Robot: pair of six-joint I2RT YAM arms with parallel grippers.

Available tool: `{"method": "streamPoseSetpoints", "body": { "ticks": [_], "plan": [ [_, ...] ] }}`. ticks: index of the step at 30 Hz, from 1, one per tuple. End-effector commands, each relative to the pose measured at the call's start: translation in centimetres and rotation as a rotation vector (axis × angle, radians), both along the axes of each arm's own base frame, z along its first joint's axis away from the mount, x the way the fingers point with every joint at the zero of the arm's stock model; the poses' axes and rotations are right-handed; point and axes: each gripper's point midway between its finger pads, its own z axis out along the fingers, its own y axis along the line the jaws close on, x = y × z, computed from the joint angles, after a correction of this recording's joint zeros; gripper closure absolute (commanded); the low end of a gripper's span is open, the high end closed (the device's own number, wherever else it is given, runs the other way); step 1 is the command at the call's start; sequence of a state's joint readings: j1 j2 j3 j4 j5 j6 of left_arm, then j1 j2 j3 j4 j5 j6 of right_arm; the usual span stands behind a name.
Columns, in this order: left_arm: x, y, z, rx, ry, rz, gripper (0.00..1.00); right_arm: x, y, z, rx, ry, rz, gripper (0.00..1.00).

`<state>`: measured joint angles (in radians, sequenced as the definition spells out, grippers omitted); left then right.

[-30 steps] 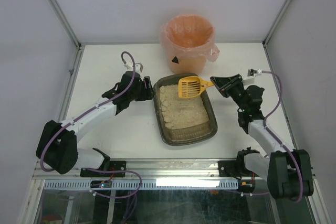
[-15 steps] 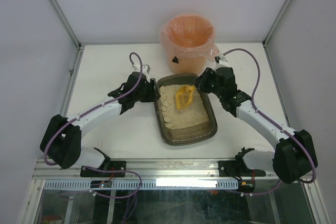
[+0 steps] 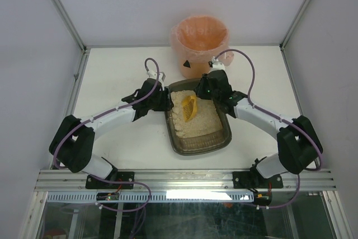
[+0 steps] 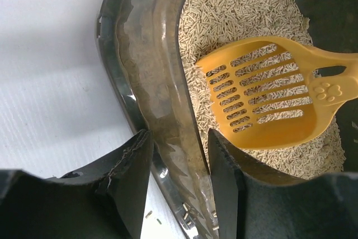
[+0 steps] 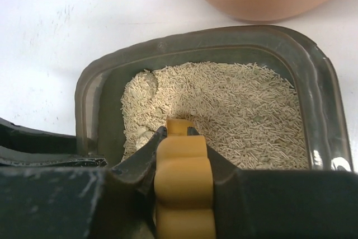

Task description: Clean the litter box

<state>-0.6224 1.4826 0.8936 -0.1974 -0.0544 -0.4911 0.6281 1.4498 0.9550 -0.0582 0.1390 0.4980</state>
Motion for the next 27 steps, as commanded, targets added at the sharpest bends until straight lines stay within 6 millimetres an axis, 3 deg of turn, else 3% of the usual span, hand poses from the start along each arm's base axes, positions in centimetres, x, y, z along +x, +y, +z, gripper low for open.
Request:
{"method": "streamPoseSetpoints", "body": {
  "ticks": [1, 10, 17, 24, 27],
  "plan": [
    [1.4, -1.0, 1.6, -0.029, -0.056, 0.007, 0.55, -1.0, 0.9, -4.3, 0.023, 0.107, -0.019, 1.0],
    [1.7, -1.1, 1.4, -0.017, -0.057, 0.005, 0.56, -3.0, 5.4, -7.6, 0.333, 0.228, 0.038, 1.0],
    [2.0, 0.2, 1.3, 0.038, -0.058, 0.055, 0.56, -4.4, 7.1, -7.2, 0.559, 0.282, 0.037, 1.0],
    [2.5, 2.3, 1.7, 0.108, -0.067, 0.111, 0.56, -5.8, 9.1, -6.3, 0.629, 0.301, 0.003, 1.0],
    [2.6, 3.2, 1.6, 0.132, -0.064, 0.13, 0.56, -5.5, 8.8, -5.6, 0.668, 0.288, -0.034, 1.0]
  ]
}}
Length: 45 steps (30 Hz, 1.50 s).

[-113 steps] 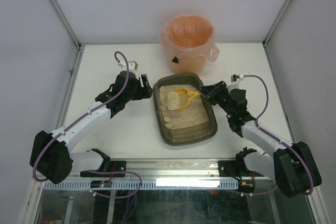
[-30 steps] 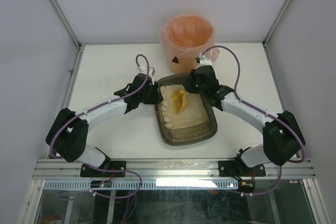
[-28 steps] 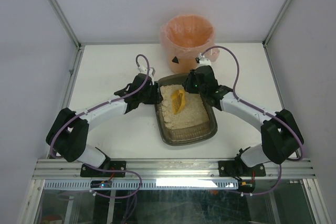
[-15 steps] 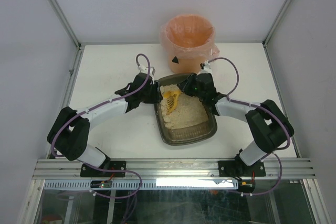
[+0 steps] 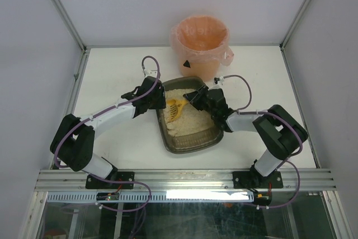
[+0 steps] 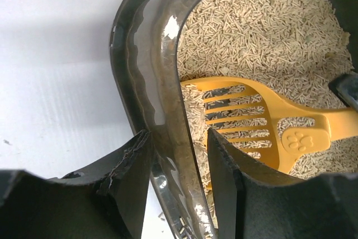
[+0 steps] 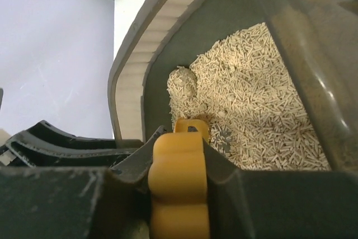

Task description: Clean the litter box

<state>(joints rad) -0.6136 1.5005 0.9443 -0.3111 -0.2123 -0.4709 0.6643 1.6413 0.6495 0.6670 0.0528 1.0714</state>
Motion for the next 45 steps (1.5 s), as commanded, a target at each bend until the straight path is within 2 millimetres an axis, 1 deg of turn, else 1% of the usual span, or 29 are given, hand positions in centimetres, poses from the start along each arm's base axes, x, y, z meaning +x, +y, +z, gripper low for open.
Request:
{"method": "streamPoseSetpoints", "body": {
  "ticks": [1, 7, 14, 17, 23, 34, 37, 40, 45],
  "plan": [
    [1.5, 0.2, 2.2, -0.01, -0.064, 0.018, 0.56, -4.8, 3.1, -1.1, 0.083, 0.124, 0.123, 1.0],
    [1.6, 0.5, 2.6, -0.015, -0.073, 0.018, 0.56, -4.4, 1.5, 0.9, 0.056, 0.068, 0.056, 1.0],
    [1.4, 0.5, 2.6, -0.019, -0.071, 0.015, 0.56, -3.8, -0.8, 1.9, 0.056, 0.04, -0.002, 1.0],
    [1.3, 0.5, 2.7, -0.02, -0.072, 0.014, 0.56, -3.6, -1.5, 2.0, 0.057, 0.032, -0.015, 1.0],
    [1.3, 0.4, 2.8, -0.024, -0.074, 0.01, 0.56, -3.7, -2.6, 2.4, 0.091, -0.007, -0.014, 1.0],
    [1.4, 0.2, 3.3, -0.034, -0.082, 0.006, 0.56, -3.7, -4.5, 4.2, 0.103, -0.116, -0.015, 1.0],
    [1.4, 0.2, 3.3, -0.035, -0.08, 0.006, 0.56, -3.5, -5.0, 4.3, 0.105, -0.121, -0.017, 1.0],
    [1.3, 0.2, 3.2, -0.037, -0.077, 0.006, 0.56, -3.3, -5.3, 4.3, 0.078, -0.129, -0.017, 1.0],
    [1.3, 0.1, 3.5, -0.041, -0.082, 0.002, 0.56, -2.7, -6.5, 5.6, -0.002, -0.186, -0.043, 1.0]
  ]
}}
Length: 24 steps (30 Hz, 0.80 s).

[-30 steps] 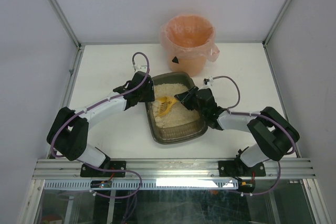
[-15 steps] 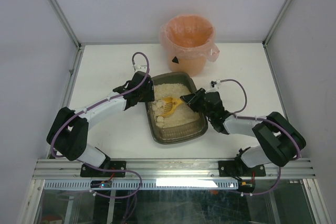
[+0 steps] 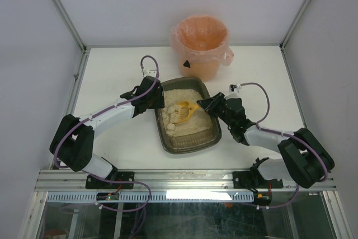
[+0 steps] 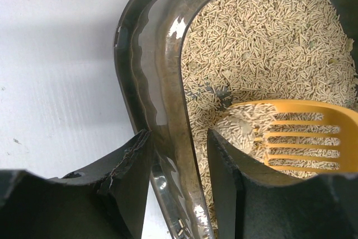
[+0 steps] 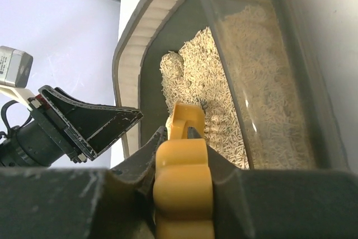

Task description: Clean the litter box

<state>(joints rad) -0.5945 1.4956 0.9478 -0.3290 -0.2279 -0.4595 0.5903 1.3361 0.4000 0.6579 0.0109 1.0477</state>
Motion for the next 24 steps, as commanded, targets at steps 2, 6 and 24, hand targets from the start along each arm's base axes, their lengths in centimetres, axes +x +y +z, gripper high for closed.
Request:
{"method": "streamPoseSetpoints", "body": {
  "ticks": [2, 6, 24],
  "plan": [
    [1.0, -1.0, 3.5, -0.065, -0.084, -0.022, 0.56, 1.5, -1.1, 5.4, -0.039, -0.163, -0.024, 1.0],
    [1.0, -1.2, 3.6, -0.074, -0.083, -0.026, 0.56, 1.8, -1.3, 7.2, -0.196, -0.203, 0.02, 1.0],
    [-1.0, -1.7, 4.1, -0.137, -0.063, -0.077, 0.52, -1.4, 0.9, 6.1, -0.872, -0.128, 0.419, 1.0]
  ]
}}
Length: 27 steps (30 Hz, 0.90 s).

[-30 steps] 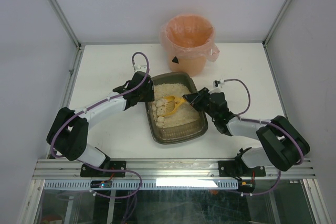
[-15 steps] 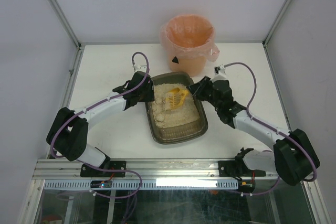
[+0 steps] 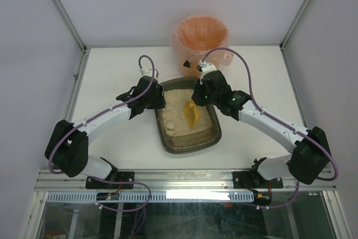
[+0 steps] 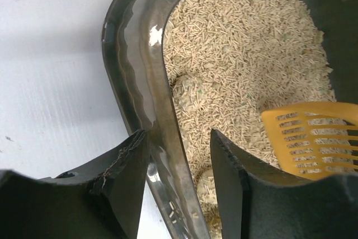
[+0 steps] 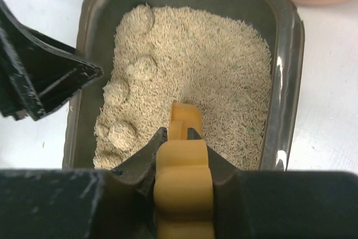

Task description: Clean the litter box

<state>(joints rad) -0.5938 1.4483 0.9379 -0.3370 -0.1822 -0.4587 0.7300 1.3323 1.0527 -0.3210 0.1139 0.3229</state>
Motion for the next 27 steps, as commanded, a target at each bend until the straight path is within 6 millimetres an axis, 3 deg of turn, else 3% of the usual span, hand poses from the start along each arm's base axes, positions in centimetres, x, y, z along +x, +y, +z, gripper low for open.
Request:
{"method": "streamPoseSetpoints", "body": {
  "ticks": [1, 10, 17, 27],
  "plan": [
    [-0.5, -1.3, 2.7, -0.098, -0.049, -0.047, 0.52, -1.0, -0.4, -0.8, -0.111, 0.041, 0.05, 1.0],
    [-1.8, -1.6, 0.5, -0.075, -0.001, -0.067, 0.52, -2.4, 1.3, -5.1, -0.099, 0.163, 0.064, 1.0],
    [-2.1, -1.9, -0.4, -0.065, 0.014, -0.077, 0.53, -3.9, 2.7, -8.3, 0.043, 0.239, 0.039, 1.0],
    [-2.0, -2.2, -0.3, -0.061, 0.01, -0.086, 0.53, -5.1, 5.0, -10.9, 0.271, 0.346, -0.005, 1.0]
  ]
}}
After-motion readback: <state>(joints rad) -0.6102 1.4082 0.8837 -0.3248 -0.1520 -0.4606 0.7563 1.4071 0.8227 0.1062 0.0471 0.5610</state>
